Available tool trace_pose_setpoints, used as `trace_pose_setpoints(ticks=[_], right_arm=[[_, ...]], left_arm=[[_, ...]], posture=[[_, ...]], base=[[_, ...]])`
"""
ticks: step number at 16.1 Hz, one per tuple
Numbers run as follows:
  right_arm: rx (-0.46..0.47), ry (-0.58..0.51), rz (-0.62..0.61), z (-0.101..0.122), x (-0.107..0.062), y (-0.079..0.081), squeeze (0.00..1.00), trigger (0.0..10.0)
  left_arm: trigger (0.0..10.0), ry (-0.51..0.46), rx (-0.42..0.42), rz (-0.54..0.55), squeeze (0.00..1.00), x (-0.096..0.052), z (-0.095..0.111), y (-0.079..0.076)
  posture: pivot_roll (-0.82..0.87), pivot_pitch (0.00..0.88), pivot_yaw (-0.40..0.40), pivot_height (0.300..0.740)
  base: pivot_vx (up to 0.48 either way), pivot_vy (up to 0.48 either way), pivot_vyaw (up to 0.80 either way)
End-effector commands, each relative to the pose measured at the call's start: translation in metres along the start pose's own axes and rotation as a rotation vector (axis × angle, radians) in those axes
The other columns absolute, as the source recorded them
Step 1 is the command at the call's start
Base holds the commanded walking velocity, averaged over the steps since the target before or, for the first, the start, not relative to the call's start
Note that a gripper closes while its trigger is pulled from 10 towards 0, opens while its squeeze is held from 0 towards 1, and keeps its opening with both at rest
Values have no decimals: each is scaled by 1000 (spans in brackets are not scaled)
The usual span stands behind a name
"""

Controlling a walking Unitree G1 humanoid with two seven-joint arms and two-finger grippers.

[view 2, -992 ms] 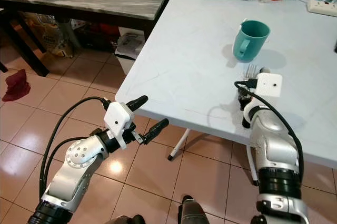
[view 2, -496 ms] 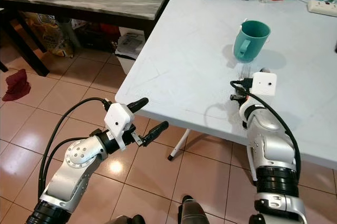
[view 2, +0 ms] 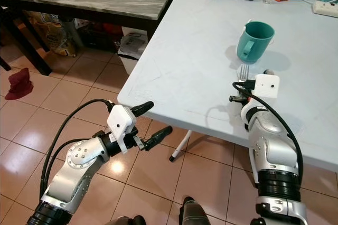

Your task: Setting the table

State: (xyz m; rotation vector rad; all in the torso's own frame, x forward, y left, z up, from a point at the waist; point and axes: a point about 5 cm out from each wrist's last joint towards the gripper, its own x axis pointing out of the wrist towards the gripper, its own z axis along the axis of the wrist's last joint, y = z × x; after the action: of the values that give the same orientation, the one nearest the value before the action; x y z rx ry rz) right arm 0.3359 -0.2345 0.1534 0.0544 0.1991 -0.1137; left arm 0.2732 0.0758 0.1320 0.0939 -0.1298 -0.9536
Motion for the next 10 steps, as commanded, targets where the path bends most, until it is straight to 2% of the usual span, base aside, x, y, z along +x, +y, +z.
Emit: trace_pose_setpoints(ticks=[1, 6, 8, 10], right_arm=[[16, 102, 3, -24, -3, 1, 0, 0], [26, 102, 5, -24, -2, 3, 0, 0], [48, 85, -3, -23, -3, 4, 0, 0], [120, 34, -26, -16, -6, 7, 0, 0]], left_arm=[[10000, -12, 8, -20, 0, 0, 4, -3], [10000, -15, 9, 4, 0, 1, 4, -1], [10000, -18, 15, 55, 0, 2, 3, 3], [10000, -16, 15, 151, 0, 3, 3, 13]], posture=[[-271, 200, 69, 740], [-269, 196, 66, 740], [-271, 195, 67, 740], [-273, 195, 64, 740]], base=[[0, 0, 0], [0, 0, 0], [0, 0, 0], [0, 0, 0]])
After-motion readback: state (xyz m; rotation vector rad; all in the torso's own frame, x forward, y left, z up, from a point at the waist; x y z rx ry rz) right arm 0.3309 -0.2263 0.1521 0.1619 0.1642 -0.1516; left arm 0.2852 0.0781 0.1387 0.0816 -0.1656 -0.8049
